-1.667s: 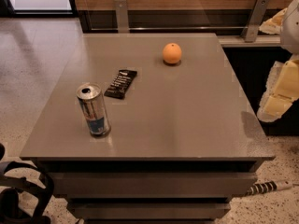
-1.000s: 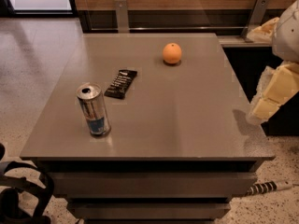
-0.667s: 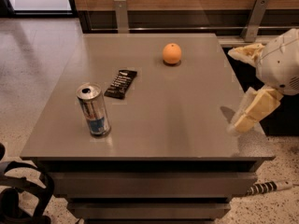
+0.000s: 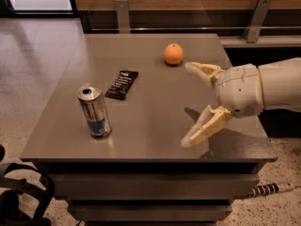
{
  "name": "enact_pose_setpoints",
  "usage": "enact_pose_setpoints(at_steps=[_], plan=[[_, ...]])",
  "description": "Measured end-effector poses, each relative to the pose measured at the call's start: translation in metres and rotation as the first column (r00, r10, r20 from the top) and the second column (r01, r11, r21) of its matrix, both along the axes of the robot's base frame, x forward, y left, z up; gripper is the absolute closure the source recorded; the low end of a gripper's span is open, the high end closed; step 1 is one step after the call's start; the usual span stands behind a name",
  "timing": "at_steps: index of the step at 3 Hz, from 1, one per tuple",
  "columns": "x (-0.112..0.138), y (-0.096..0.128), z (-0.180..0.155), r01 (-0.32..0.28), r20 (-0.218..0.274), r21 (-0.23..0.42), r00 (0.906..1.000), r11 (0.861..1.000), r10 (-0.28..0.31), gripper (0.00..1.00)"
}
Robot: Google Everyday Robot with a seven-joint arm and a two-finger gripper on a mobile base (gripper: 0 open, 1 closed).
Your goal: Knock redbull can over
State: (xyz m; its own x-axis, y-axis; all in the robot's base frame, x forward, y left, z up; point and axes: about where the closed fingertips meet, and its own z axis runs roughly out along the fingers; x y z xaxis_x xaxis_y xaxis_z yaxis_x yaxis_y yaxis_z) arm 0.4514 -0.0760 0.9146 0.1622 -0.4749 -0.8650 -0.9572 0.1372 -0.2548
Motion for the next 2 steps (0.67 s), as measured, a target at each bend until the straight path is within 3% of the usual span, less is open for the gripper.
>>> enact_pose_setpoints(at_steps=[1, 2], plan=[[-0.0127, 0.0503, 0.0343, -0.121, -0.02, 0.253, 0.9913, 0.96, 0.13, 0.0], [-0.0126, 0.0485, 0.0338, -0.113, -0.018, 0.235, 0.9925, 0.965, 0.121, 0.0]])
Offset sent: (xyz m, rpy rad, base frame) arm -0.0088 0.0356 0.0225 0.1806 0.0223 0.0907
